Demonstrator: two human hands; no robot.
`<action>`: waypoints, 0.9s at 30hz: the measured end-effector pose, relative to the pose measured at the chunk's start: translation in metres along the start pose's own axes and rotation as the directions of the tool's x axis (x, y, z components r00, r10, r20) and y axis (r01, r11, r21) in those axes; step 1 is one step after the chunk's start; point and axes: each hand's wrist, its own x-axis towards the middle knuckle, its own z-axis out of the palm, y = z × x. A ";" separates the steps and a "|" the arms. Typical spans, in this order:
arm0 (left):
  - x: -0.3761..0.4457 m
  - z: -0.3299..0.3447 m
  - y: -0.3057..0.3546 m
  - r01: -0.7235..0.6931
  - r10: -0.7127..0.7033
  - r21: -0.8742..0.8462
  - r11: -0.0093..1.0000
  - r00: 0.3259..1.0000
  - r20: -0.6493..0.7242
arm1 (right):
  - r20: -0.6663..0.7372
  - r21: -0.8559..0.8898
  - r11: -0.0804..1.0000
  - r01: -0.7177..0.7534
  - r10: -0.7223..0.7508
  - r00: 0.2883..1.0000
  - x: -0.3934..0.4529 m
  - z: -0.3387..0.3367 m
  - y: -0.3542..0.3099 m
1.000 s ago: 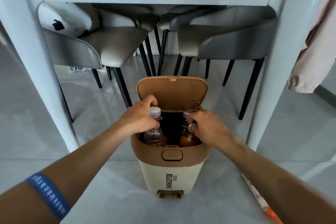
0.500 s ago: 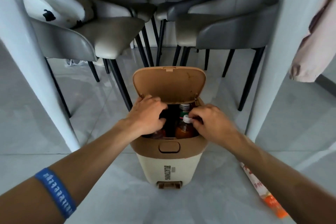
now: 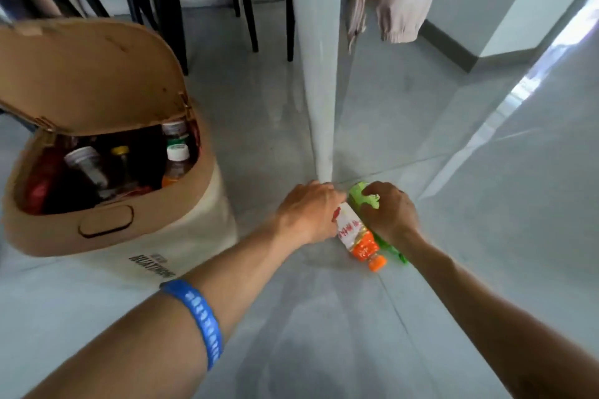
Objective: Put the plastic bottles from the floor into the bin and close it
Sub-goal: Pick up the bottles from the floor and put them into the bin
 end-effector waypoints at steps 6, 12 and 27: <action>0.040 0.099 0.029 -0.073 0.054 0.093 0.993 0.979 0.196 | 0.181 -0.228 0.965 -0.128 0.172 0.968 -0.005 0.033 0.082; 0.063 0.132 0.021 -0.138 0.053 0.312 0.940 0.962 0.266 | 0.214 -0.135 0.990 -0.048 0.077 0.974 -0.015 0.066 0.100; 0.002 0.002 -0.030 -0.058 0.039 -0.143 0.988 0.991 -0.131 | -0.203 0.272 0.962 -0.004 0.062 0.977 -0.022 -0.011 0.002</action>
